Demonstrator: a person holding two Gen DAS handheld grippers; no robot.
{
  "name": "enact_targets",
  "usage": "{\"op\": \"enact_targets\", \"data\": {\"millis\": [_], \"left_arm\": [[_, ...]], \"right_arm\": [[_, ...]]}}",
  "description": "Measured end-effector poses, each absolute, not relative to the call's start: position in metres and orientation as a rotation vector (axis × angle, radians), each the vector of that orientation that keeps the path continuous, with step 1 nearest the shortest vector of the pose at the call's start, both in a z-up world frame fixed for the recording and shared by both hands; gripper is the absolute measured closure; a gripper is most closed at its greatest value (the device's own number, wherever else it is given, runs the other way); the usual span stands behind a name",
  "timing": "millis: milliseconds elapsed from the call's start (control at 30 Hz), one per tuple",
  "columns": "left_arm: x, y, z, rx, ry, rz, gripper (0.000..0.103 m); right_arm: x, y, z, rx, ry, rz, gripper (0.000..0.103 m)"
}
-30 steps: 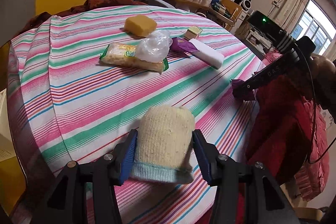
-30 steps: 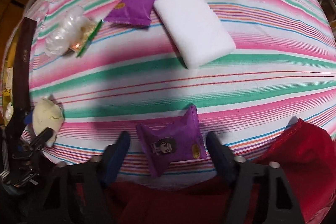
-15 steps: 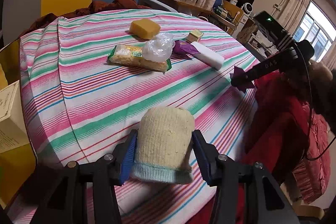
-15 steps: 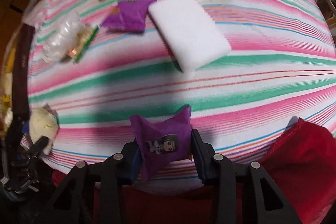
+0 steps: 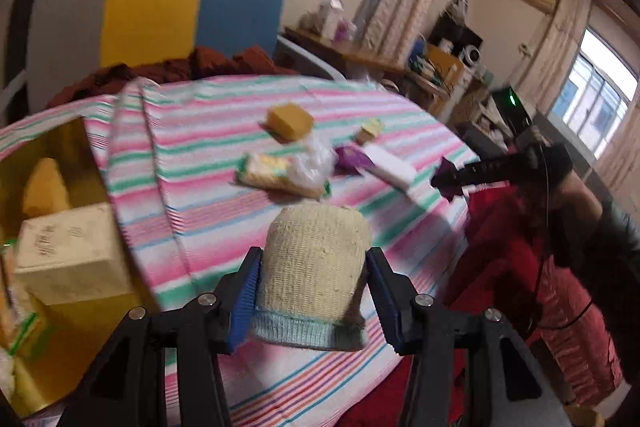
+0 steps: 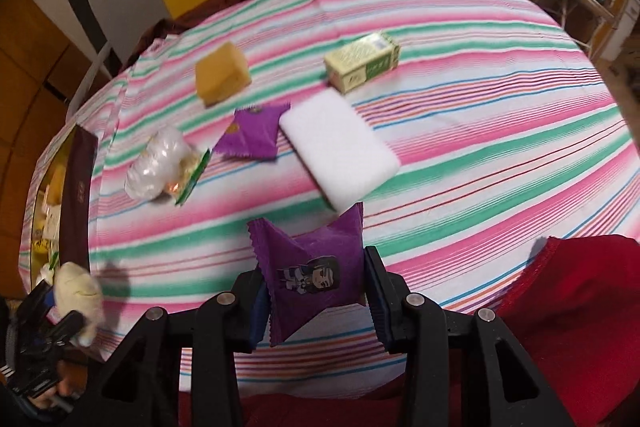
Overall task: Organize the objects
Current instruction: 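Carry the knitted sleeve into the tray while the right gripper carries the purple packet there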
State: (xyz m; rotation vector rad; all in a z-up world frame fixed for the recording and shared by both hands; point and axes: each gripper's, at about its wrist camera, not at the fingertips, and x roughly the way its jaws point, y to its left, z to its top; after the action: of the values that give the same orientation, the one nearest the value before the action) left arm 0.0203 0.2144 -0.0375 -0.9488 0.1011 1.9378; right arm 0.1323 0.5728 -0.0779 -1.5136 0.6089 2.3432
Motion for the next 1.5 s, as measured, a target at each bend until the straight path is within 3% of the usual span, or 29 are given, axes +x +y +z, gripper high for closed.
{"op": "enact_targets", "data": {"millis": [367, 667, 900, 1033, 1133, 1500], "left_arm": [[-0.034, 0.121, -0.018, -0.993, -0.098, 2.225, 0.051], [-0.088, 0.058, -0.018, -1.038, -0.15, 2.438, 0.05], [-0.133, 0.043, -0.015, -1.058, -0.126, 2.511, 0.049], [-0.148, 0.035, -0.014, -1.082, -0.18, 2.52, 0.039], [-0.15, 0.023, -0.01, -1.075, -0.248, 2.528, 0.038], [-0.108, -0.003, -0.017, -1.093, -0.272, 2.622, 0.038]], "right_arm": [[0.107, 0.521, -0.012, -1.342, 0.527, 2.549, 0.061], [0.042, 0.391, 0.02, -1.4, 0.519, 2.924, 0.061], [-0.006, 0.28, 0.0, -1.601, 0.513, 3.07, 0.061], [-0.025, 0.238, -0.019, -1.709, 0.565, 3.086, 0.058], [-0.035, 0.213, -0.032, -1.771, 0.613, 3.086, 0.057], [-0.028, 0.204, -0.055, -1.81, 0.565, 3.033, 0.04]]}}
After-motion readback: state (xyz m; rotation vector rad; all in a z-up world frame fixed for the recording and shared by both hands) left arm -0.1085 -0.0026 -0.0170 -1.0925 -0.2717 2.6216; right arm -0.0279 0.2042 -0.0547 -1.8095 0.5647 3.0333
